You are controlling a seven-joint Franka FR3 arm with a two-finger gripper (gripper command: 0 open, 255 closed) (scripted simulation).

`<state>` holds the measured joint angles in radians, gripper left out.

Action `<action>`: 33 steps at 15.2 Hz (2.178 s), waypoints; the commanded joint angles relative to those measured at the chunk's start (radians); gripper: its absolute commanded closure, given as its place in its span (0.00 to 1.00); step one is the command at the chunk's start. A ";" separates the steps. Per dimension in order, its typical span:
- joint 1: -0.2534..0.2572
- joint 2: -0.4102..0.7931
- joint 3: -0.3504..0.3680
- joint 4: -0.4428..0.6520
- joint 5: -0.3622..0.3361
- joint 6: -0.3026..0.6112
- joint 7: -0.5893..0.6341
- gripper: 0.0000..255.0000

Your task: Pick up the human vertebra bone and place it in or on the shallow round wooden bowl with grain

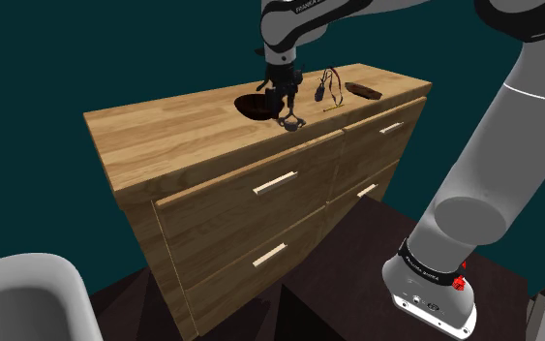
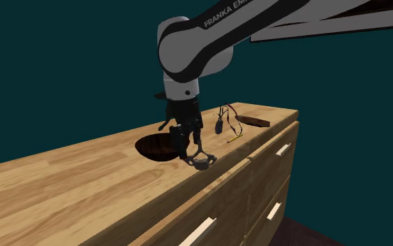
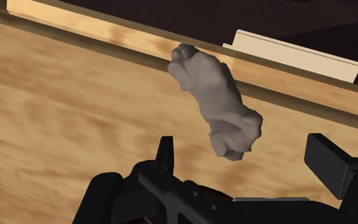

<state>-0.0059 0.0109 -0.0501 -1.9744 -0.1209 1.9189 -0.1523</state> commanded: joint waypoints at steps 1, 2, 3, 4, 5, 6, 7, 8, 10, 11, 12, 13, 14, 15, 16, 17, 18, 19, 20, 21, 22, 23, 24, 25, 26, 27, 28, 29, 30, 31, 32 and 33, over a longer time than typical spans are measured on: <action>-0.003 0.007 -0.003 -0.022 -0.002 0.030 -0.003 0.00; -0.004 0.010 -0.004 -0.032 -0.002 0.043 -0.002 0.00; -0.005 0.013 -0.004 -0.042 -0.003 0.056 -0.002 0.00; -0.005 0.015 -0.005 -0.048 -0.003 0.064 -0.002 0.00; -0.005 0.015 -0.005 -0.048 -0.003 0.064 -0.002 0.00; -0.005 0.015 -0.005 -0.048 -0.003 0.064 -0.002 0.00; -0.005 0.015 -0.005 -0.048 -0.003 0.064 -0.002 0.00; -0.005 0.015 -0.005 -0.048 -0.003 0.064 -0.002 0.00; -0.005 0.015 -0.005 -0.048 -0.003 0.064 -0.002 0.00; -0.005 0.015 -0.005 -0.048 -0.003 0.064 -0.002 0.00; -0.005 0.015 -0.005 -0.048 -0.003 0.064 -0.002 0.00; -0.005 0.015 -0.005 -0.048 -0.003 0.064 -0.002 1.00; -0.005 0.015 -0.005 -0.048 -0.003 0.064 -0.002 1.00; -0.005 0.015 -0.005 -0.048 -0.003 0.064 -0.002 1.00; -0.005 0.015 -0.005 -0.048 -0.003 0.064 -0.002 1.00; -0.005 0.015 -0.005 -0.048 -0.003 0.064 -0.002 1.00; -0.005 0.015 -0.005 -0.048 -0.003 0.064 -0.002 1.00; -0.005 0.015 -0.005 -0.048 -0.003 0.064 -0.002 1.00; -0.005 0.015 -0.005 -0.048 -0.003 0.064 -0.002 1.00; -0.005 0.015 -0.005 -0.048 -0.003 0.064 -0.002 1.00; -0.005 0.015 -0.005 -0.048 -0.003 0.064 -0.002 1.00; -0.005 0.011 -0.005 -0.039 -0.003 0.051 -0.003 1.00; -0.005 0.007 -0.005 -0.030 -0.002 0.038 -0.004 1.00; -0.004 0.003 -0.004 -0.021 -0.002 0.025 -0.006 1.00; -0.004 0.000 -0.004 -0.012 -0.001 0.012 -0.007 1.00; -0.004 -0.004 -0.004 -0.002 -0.001 -0.001 -0.008 1.00; -0.004 -0.007 -0.004 0.008 -0.001 -0.014 -0.010 1.00; -0.004 -0.010 -0.004 0.018 0.000 -0.027 -0.011 1.00; -0.004 -0.013 -0.004 0.028 0.000 -0.040 -0.012 1.00; -0.003 -0.015 -0.003 0.039 0.001 -0.053 -0.013 1.00; -0.003 -0.017 -0.003 0.049 0.001 -0.066 -0.015 1.00; -0.003 -0.020 -0.003 0.060 0.001 -0.079 -0.016 1.00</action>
<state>-0.0095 -0.0046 -0.0536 -1.9227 -0.1199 1.8535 -0.1677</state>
